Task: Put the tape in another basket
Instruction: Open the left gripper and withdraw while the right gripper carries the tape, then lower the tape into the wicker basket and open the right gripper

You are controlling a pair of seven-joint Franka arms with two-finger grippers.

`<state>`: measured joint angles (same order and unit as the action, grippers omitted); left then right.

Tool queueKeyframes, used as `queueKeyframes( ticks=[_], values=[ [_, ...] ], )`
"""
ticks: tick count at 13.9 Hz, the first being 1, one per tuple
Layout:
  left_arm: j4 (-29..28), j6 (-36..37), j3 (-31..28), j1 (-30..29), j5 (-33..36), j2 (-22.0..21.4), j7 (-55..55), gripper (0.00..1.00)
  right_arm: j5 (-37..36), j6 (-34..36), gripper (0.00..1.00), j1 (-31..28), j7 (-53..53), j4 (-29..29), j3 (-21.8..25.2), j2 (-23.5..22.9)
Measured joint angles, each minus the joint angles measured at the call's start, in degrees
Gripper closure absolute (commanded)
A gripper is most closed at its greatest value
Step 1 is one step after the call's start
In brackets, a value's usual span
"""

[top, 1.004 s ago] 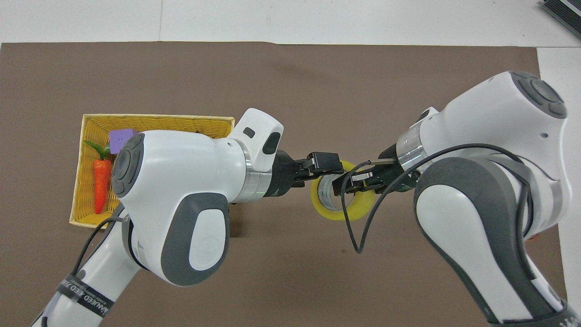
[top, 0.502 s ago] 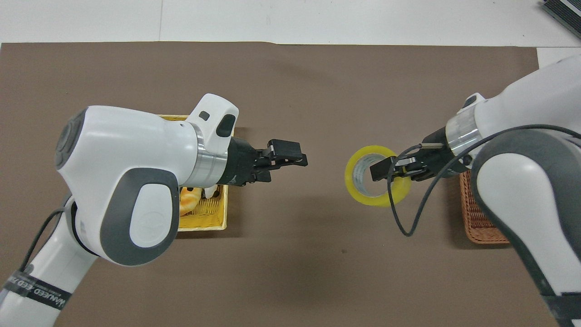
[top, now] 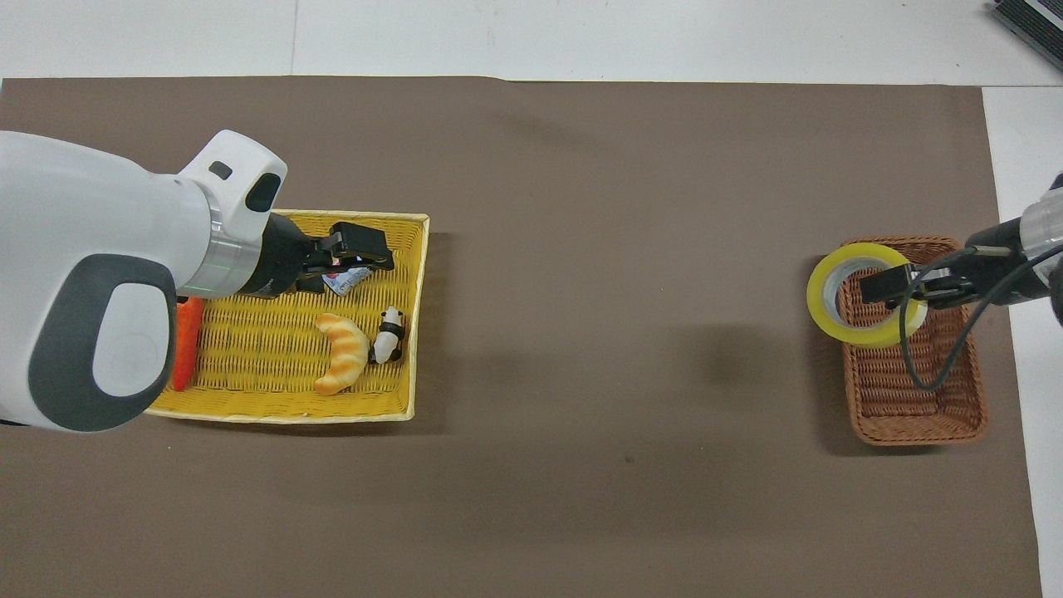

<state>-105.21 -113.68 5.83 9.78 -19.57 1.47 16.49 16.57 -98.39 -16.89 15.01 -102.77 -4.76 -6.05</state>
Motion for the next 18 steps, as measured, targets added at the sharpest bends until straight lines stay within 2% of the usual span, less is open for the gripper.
queueKeyframes(
  ticks=[6,9,12,15,16,17,18],
  values=[
    [3.7,8.5,-0.3,-10.9,12.4,-0.5,-15.5,0.0,0.0,-4.2,1.0,-6.5,6.6,-3.3,0.0,-5.1],
    [9.4,16.4,-0.3,-13.2,18.3,-0.8,-20.0,0.0,0.0,-4.7,1.0,-8.1,8.2,-3.9,0.0,-6.6],
    [16.0,25.4,-0.3,-13.3,20.4,-1.0,-21.1,0.0,0.0,-5.5,0.99,-8.5,9.5,-4.2,0.0,-7.8],
    [19.3,29.0,-0.4,-13.4,20.6,-1.1,-21.1,0.0,0.0,-6.3,0.83,-9.5,12.4,-4.5,0.0,-9.1],
    [19.3,29.0,-0.6,-13.5,20.6,-1.0,-21.1,0.0,0.0,-6.6,0.68,-9.6,13.0,-4.7,0.0,-9.4],
    [19.2,29.1,-0.7,-14.0,20.6,-1.0,-21.1,0.0,0.0,-7.0,0.46,-9.7,13.6,-4.9,0.0,-9.5],
    [19.2,29.1,-0.8,-14.3,20.6,-0.9,-21.1,0.0,0.0,-7.5,0.18,-9.7,13.7,-5.1,0.0,-9.5]
  ],
)
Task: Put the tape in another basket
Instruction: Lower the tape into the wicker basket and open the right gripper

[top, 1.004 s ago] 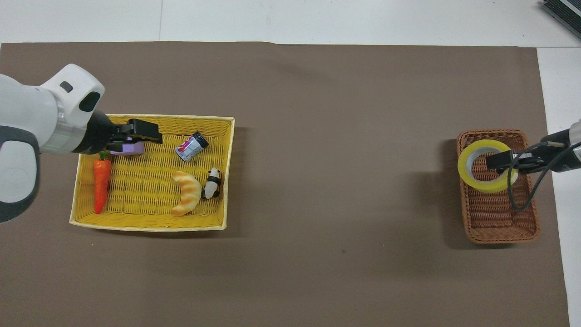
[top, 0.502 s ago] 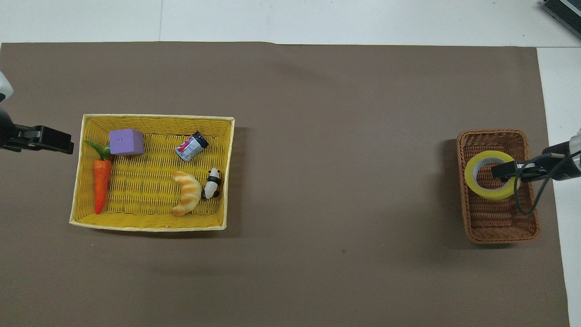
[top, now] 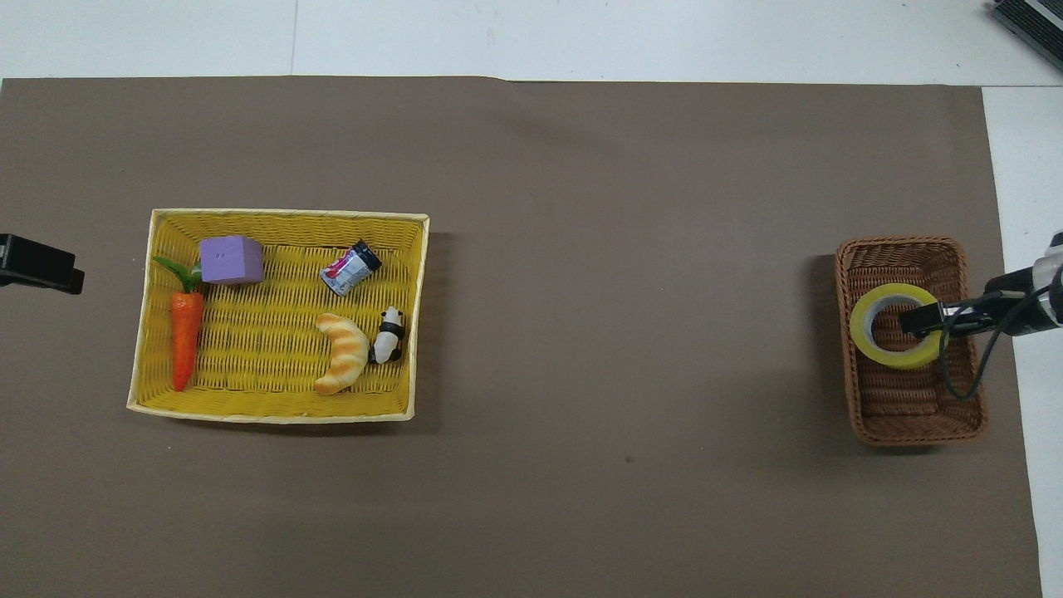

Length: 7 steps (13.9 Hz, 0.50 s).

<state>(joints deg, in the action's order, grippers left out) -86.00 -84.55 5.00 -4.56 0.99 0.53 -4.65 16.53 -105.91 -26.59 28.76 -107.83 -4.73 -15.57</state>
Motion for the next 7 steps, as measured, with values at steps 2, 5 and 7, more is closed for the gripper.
queueKeyframes(
  ticks=[2,5,7],
  values=[
    [0.0,0.1,0.0,-0.5,0.0,0.0,0.0,0.0,-0.2,-0.1,0.0,0.0,0.0,-0.1,0.0,0.0],
    [0.0,0.2,0.0,-0.5,0.0,0.0,0.0,0.0,-0.4,-0.2,0.0,0.0,0.0,-0.2,0.0,0.0],
    [0.0,0.2,0.0,-0.5,0.0,0.0,0.0,0.0,-0.4,-0.2,0.0,0.0,0.0,-0.2,-0.1,0.0]
  ],
)
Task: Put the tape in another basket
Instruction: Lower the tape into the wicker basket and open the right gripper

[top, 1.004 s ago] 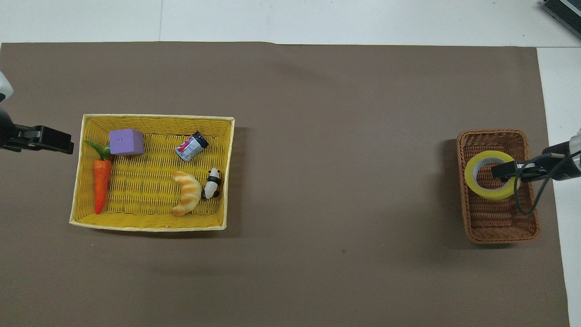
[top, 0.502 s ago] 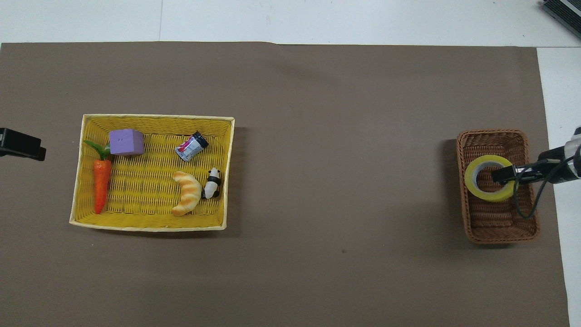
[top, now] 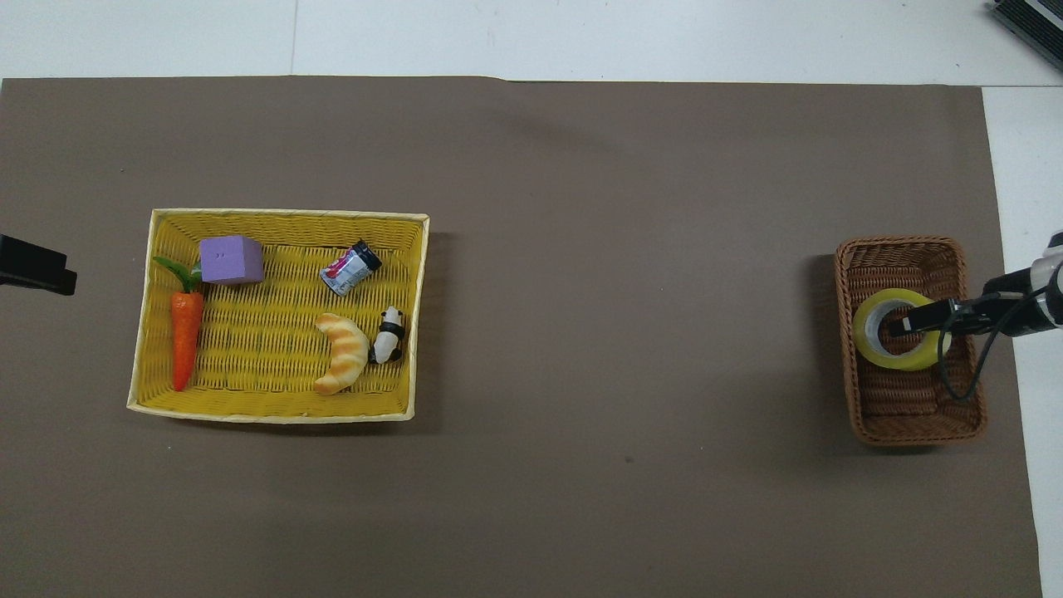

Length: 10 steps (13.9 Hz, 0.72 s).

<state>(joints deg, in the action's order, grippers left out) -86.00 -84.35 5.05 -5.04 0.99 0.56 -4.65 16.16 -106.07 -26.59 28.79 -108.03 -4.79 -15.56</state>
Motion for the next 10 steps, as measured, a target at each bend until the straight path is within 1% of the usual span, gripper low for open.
queueKeyframes(
  ticks=[5,7,8,10],
  values=[
    [0.0,0.0,0.0,0.0,0.0,0.0,0.0,0.0,0.0,0.0,0.0,0.0,0.0,0.3,0.0,0.0],
    [0.0,0.0,0.0,0.0,0.0,0.0,0.0,0.0,0.0,0.0,0.0,0.2,0.0,1.4,-0.2,0.2],
    [0.0,0.0,0.0,0.0,0.0,0.0,0.0,0.0,-0.4,-0.1,0.0,0.7,0.0,2.1,-0.3,0.3],
    [0.0,0.0,0.0,0.0,0.0,0.0,0.0,0.0,-3.7,-0.1,0.0,2.4,-1.8,4.3,-0.4,0.8]
  ],
)
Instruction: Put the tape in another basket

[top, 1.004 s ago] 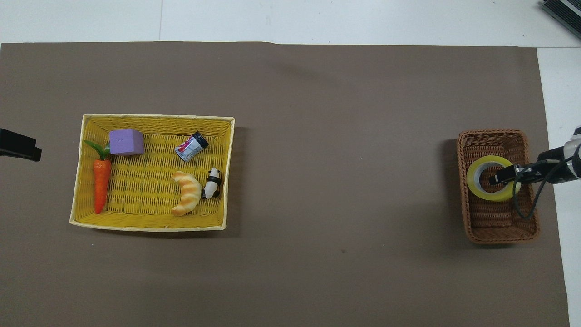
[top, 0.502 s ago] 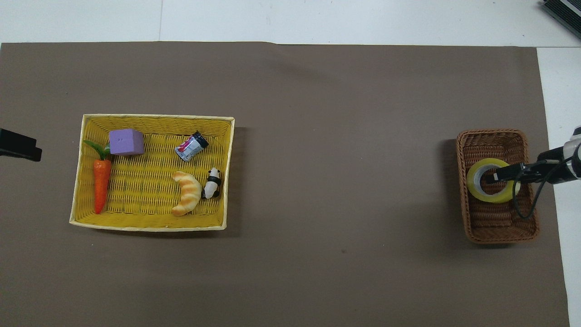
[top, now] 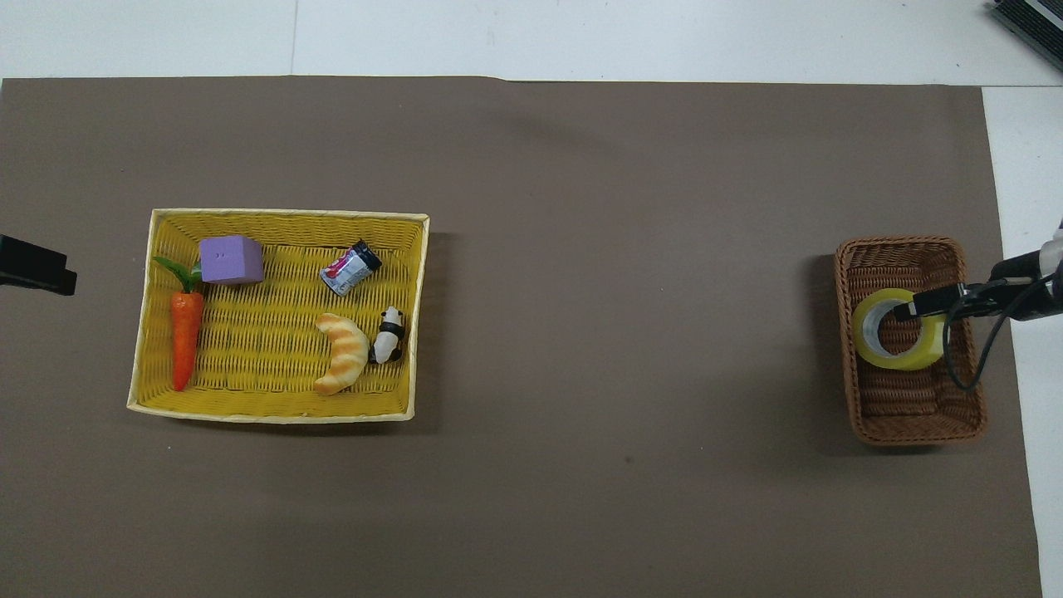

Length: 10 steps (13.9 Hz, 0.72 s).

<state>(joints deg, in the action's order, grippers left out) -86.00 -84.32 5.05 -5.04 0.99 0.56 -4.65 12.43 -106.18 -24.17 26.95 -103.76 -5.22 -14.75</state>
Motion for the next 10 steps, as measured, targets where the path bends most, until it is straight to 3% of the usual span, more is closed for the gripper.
queueKeyframes(
  ticks=[6,10],
  values=[
    [0.0,0.0,0.0,0.0,0.0,0.0,0.0,0.0,-7.5,0.2,0.0,6.2,-5.2,4.6,-0.3,4.7],
    [0.0,0.0,0.0,0.0,0.0,0.0,0.0,0.0,-11.1,4.9,0.0,12.2,-18.0,7.3,-0.5,8.3]
  ],
)
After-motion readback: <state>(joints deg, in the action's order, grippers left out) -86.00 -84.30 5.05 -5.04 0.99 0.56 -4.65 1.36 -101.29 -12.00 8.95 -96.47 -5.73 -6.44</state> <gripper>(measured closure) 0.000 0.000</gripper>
